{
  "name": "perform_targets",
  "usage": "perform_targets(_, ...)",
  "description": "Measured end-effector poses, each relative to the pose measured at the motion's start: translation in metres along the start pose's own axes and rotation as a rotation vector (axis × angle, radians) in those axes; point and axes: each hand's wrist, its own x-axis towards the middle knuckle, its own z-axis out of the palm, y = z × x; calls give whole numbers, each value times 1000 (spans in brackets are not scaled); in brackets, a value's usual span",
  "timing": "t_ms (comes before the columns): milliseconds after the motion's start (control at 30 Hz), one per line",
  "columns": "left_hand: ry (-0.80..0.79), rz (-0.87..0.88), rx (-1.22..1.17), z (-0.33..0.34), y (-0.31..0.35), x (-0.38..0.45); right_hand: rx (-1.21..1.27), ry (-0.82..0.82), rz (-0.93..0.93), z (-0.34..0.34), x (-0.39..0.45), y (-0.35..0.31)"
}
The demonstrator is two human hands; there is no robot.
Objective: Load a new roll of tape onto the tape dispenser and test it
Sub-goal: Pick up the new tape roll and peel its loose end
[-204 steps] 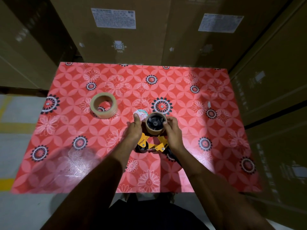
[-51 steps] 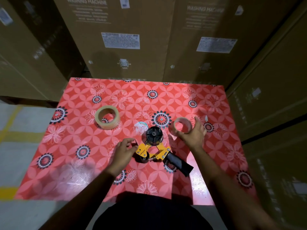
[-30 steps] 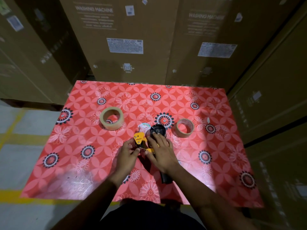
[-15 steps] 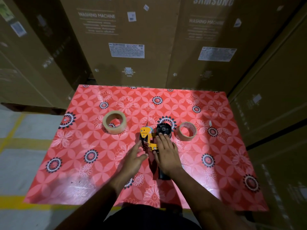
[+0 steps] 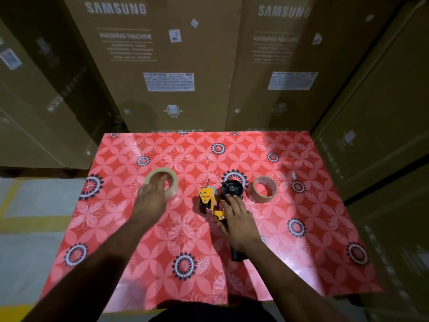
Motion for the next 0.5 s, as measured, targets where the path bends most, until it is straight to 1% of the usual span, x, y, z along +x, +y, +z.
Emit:
perform_targets(67, -78, 7, 40, -7, 0, 2, 49, -2, 3, -1, 0, 1)
perform_targets(100, -89, 18, 52, -10, 2, 2, 71, 3, 3, -2, 1, 1)
perform_targets(133, -92, 21, 35, -13, 5, 0, 85, 13, 5, -4, 1, 0)
perform_targets(200, -64, 22, -73, -15, 12, -6, 117, 56, 26, -8, 0, -4)
perform_targets(267, -18, 6, -278, -16, 21, -16, 177, 144, 53, -12, -1, -13)
perform_targets(333, 15, -56, -582, -19, 34, -33, 295, 247, 41, -19, -2, -26)
perform_targets(367, 29, -104, -734, -24, 43, -43, 394, 271, 11, -25, -3, -34)
perform_targets(433, 47, -182, -968, -32, 63, -61, 649, 212, -68, -41, -9, -53)
perform_targets(500, 44, -187, -1176, -39, 83, -77, 846, 134, -131, -56, -18, -66)
